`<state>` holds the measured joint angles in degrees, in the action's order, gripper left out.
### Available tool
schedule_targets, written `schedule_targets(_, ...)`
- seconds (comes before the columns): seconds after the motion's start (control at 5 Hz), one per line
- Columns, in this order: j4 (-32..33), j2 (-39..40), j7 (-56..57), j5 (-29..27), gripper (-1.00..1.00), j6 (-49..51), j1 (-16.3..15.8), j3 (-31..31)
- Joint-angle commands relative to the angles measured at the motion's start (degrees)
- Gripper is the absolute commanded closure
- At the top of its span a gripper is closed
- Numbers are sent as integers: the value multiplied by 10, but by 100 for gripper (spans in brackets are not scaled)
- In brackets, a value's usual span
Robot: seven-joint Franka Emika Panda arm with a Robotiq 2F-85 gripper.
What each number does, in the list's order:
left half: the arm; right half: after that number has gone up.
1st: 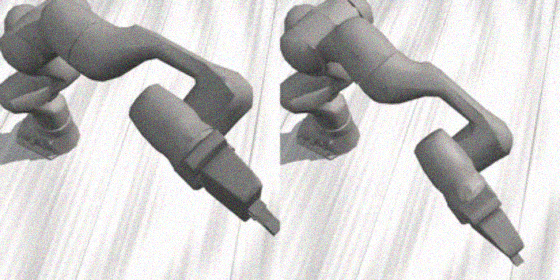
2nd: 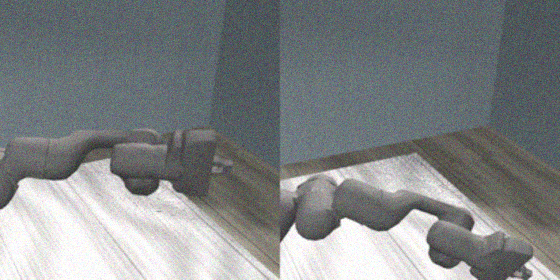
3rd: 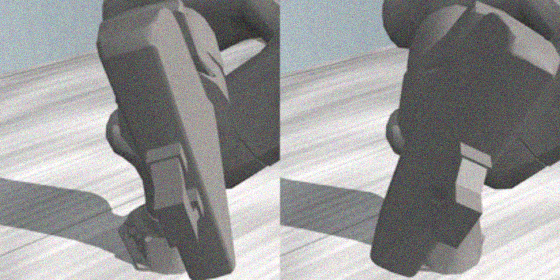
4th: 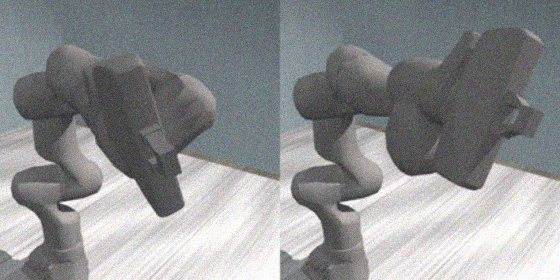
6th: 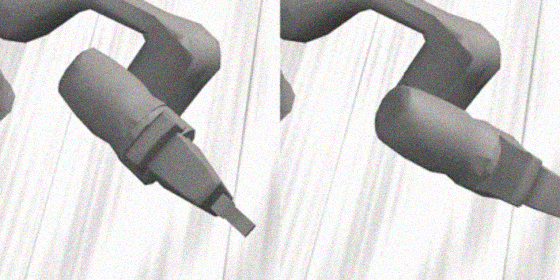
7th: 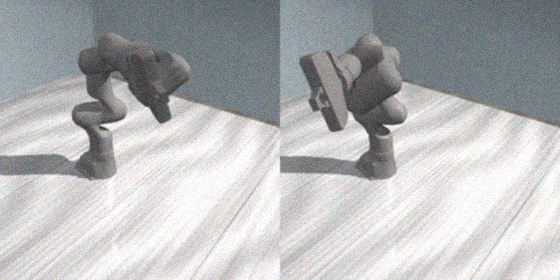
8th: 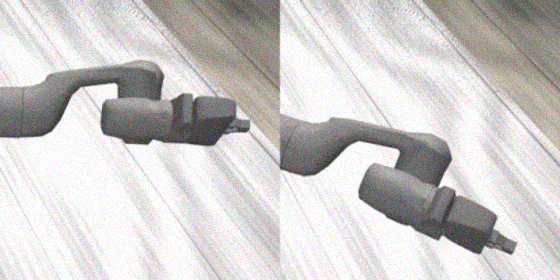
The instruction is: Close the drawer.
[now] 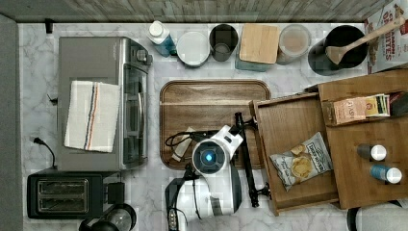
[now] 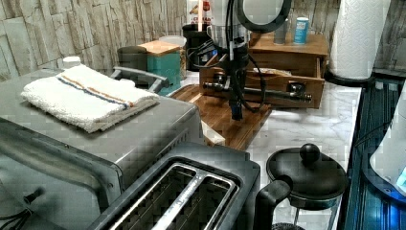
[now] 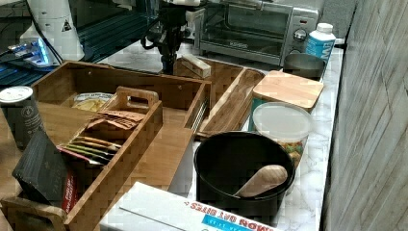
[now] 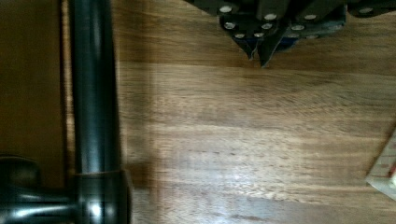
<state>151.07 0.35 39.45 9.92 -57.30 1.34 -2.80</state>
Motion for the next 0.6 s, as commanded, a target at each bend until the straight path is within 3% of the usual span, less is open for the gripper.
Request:
schedule_targets(0.2,-16,-37,122,-7,100,-1,42,31)
schedule_targets(0.6,-62,-17,209,4,100,15,80,69)
